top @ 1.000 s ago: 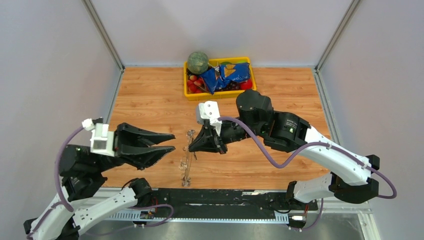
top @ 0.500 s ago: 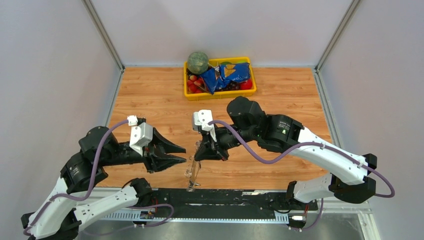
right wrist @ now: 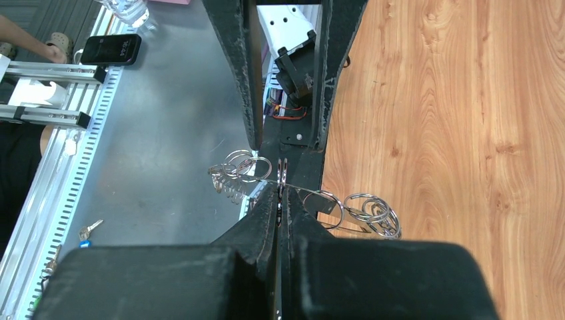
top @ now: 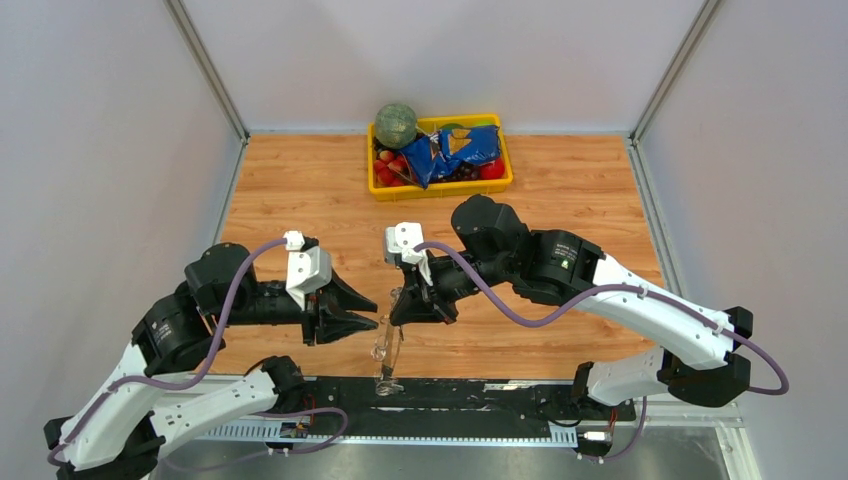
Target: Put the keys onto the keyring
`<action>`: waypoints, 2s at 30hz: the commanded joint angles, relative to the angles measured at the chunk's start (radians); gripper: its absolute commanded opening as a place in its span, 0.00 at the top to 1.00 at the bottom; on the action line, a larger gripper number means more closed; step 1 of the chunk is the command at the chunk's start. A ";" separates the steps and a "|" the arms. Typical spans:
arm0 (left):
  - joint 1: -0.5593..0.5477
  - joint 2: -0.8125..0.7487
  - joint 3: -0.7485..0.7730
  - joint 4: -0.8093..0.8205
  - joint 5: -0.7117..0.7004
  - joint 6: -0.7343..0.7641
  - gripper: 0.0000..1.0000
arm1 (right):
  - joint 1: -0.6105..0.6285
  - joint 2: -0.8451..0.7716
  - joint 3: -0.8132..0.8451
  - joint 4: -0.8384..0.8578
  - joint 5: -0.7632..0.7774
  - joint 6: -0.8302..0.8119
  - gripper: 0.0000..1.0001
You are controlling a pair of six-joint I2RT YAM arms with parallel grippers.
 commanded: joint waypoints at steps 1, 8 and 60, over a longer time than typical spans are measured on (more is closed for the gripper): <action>-0.001 0.007 -0.019 0.021 0.022 0.013 0.59 | -0.002 -0.004 0.014 0.032 -0.028 0.022 1.00; -0.002 0.008 -0.045 0.042 0.023 0.009 0.60 | -0.001 0.006 0.013 0.036 -0.036 0.022 1.00; -0.002 -0.014 -0.077 0.213 0.000 -0.037 1.00 | 0.006 -0.064 -0.016 0.096 0.058 0.036 0.62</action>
